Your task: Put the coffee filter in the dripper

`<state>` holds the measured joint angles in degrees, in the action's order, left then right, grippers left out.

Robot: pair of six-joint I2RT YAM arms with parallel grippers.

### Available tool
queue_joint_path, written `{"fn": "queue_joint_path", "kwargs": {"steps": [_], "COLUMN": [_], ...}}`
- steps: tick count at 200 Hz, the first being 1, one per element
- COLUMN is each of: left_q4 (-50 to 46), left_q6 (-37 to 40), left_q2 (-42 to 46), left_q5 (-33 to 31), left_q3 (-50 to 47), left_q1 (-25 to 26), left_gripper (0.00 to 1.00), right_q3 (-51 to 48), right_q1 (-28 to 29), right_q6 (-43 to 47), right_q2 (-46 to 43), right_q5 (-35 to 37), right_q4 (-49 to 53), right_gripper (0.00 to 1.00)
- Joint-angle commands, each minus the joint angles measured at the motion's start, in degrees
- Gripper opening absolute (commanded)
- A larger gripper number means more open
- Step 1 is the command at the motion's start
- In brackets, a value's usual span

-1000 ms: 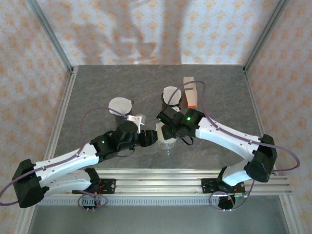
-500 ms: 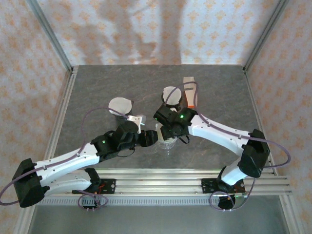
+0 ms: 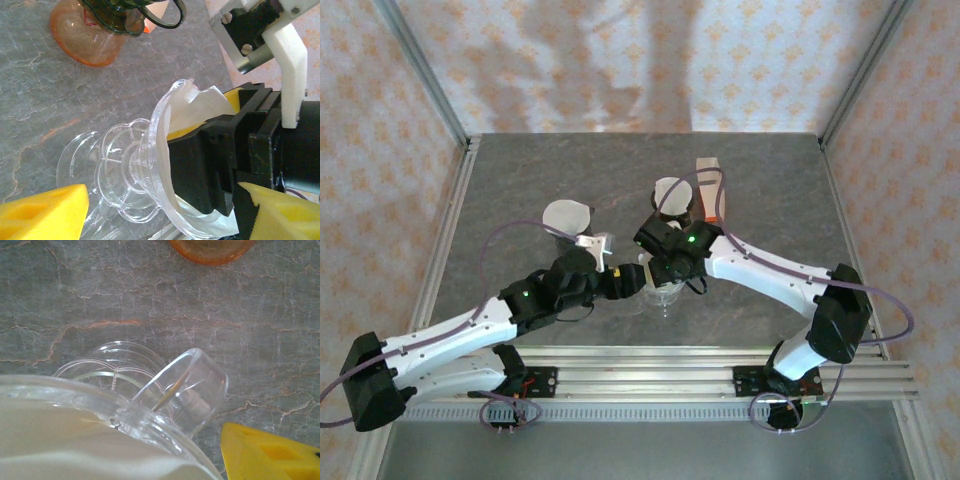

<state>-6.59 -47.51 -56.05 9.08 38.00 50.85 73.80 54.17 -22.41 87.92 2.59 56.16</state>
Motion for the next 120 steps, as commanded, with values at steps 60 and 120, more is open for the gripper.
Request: {"fn": "queue_joint_path", "kwargs": {"steps": [60, 120], "left_q4": [-0.97, 0.51], "left_q6": [-0.04, -0.57], "left_q2": [-2.66, -3.0], "left_q5": [-3.71, -2.83], "left_q3": [1.64, 0.85], "left_q1": [-0.58, -0.58], "left_gripper": [0.65, 0.65], "right_q3": [-1.81, -2.33], "right_q1": [-0.3, -0.28], "right_q6": [-0.27, -0.13], "right_q2": [0.44, 0.79], "right_q5": [2.07, 2.6], "right_q4": [-1.18, -1.23], "right_gripper": [0.62, 0.62]}}
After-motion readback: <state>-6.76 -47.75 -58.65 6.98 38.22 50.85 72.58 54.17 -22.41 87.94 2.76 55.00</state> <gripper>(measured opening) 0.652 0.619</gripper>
